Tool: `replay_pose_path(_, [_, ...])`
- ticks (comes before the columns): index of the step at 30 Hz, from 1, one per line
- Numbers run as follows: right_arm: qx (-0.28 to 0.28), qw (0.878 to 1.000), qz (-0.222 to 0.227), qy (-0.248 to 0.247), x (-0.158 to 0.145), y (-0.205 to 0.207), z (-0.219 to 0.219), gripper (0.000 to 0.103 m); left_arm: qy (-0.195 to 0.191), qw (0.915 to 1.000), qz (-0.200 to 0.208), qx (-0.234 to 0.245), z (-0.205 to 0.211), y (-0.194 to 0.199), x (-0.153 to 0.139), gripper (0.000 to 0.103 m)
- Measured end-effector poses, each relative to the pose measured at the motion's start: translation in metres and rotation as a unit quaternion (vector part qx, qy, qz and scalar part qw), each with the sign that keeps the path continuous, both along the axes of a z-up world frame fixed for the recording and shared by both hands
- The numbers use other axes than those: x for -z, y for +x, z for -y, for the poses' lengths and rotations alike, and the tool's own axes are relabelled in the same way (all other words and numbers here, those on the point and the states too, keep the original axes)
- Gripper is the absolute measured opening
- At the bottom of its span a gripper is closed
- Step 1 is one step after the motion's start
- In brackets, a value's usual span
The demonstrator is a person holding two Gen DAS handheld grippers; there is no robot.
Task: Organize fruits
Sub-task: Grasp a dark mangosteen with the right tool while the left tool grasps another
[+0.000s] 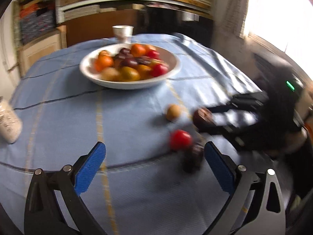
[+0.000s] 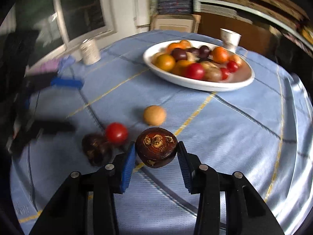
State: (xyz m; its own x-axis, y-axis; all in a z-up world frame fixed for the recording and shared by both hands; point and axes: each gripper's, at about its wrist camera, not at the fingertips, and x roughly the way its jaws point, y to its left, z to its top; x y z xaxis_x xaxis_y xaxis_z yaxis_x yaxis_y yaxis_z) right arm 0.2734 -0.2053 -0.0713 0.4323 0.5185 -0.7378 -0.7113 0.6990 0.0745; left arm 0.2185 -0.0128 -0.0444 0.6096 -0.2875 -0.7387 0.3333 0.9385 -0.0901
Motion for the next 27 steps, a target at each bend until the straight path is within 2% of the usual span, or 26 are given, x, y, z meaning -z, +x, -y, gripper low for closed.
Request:
replay_pose_path(2, [0.014, 1.0, -0.004, -0.003, 0.002, 0.004, 0.002, 0.043, 0.008, 0.9993, 0.001, 0.035, 0.013, -0.008, 0.002, 0.099])
replay_pose_path(5, [0.012, 1.0, -0.008, 0.001, 0.002, 0.003, 0.001, 0.043, 0.032, 0.9976, 0.017, 0.059, 0.028, -0.018, 0.005, 0.099])
replay_pose_path(8, [0.004, 1.0, -0.013, 0.005, 0.003, 0.0, -0.002, 0.043, 0.048, 0.9964, 0.024, 0.065, 0.037, -0.021, 0.008, 0.099])
replay_pose_path(11, [0.008, 1.0, -0.019, 0.002, 0.006, 0.001, -0.003, 0.043, 0.039, 0.9974, 0.023, 0.056, 0.036, -0.018, 0.008, 0.098])
replay_pose_path(13, [0.016, 1.0, -0.024, 0.002, 0.007, 0.003, -0.001, 0.043, 0.036, 0.9981, 0.014, 0.048, 0.036, -0.014, 0.01, 0.092])
replay_pose_path(14, [0.021, 0.999, -0.026, 0.004, 0.007, 0.004, 0.0, 0.043, 0.038, 0.9982, 0.007, 0.046, 0.036, -0.012, 0.012, 0.083])
replay_pose_path(16, [0.029, 0.999, -0.029, 0.009, 0.006, 0.007, 0.003, 0.043, 0.043, 0.9982, -0.017, 0.038, 0.037, -0.005, 0.019, 0.077])
replay_pose_path(17, [0.032, 0.999, -0.029, 0.009, 0.006, 0.007, 0.004, 0.043, 0.041, 0.9982, -0.025, 0.037, 0.038, -0.003, 0.021, 0.069])
replay_pose_path(22, [0.033, 0.999, -0.03, 0.005, 0.008, 0.007, 0.003, 0.043, 0.042, 0.9979, -0.035, 0.035, 0.042, 0.0, 0.024, 0.067])
replay_pose_path(24, [0.031, 0.999, -0.029, 0.004, 0.008, 0.006, 0.003, 0.043, 0.042, 0.9976, -0.038, 0.04, 0.044, -0.001, 0.024, 0.057])
replay_pose_path(26, [0.029, 0.999, -0.029, 0.004, 0.007, 0.005, 0.002, 0.043, 0.045, 0.9971, -0.048, 0.039, 0.046, 0.001, 0.027, 0.053])
replay_pose_path(27, [0.028, 0.999, -0.028, 0.004, 0.007, 0.004, 0.001, 0.043, 0.045, 0.9969, -0.052, 0.038, 0.046, 0.003, 0.028, 0.049])
